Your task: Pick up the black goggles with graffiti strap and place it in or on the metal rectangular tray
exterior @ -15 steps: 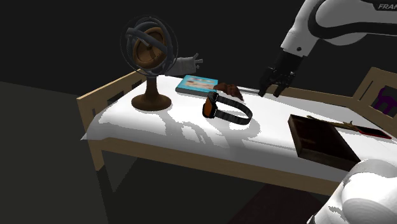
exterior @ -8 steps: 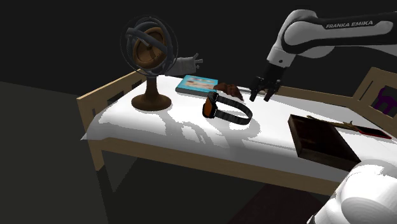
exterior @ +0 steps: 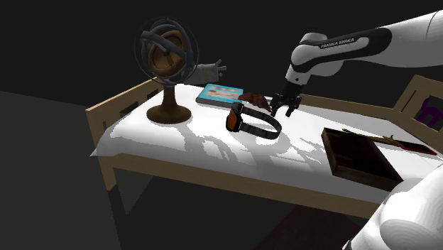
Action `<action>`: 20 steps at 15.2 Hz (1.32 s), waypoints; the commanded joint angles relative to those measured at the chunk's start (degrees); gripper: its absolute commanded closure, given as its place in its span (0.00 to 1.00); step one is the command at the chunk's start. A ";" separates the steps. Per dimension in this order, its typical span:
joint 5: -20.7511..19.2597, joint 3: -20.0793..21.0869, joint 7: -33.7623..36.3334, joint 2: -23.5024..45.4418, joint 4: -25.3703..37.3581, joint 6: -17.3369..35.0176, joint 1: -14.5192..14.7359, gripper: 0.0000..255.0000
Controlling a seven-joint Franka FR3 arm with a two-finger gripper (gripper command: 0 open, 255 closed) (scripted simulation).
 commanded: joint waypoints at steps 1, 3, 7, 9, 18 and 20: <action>0.44 -0.37 -0.43 2.20 1.02 0.79 -0.04 0.00; 0.61 -0.37 -0.55 2.63 -0.09 2.32 0.00 0.00; 1.02 -0.40 -0.84 3.65 -2.17 5.38 0.10 0.00; 1.20 -0.41 -0.97 4.10 -2.95 6.58 0.15 0.00; 1.21 -0.41 -0.97 4.11 -2.94 6.57 0.15 1.00; 1.21 -0.41 -0.97 4.11 -2.94 6.57 0.15 1.00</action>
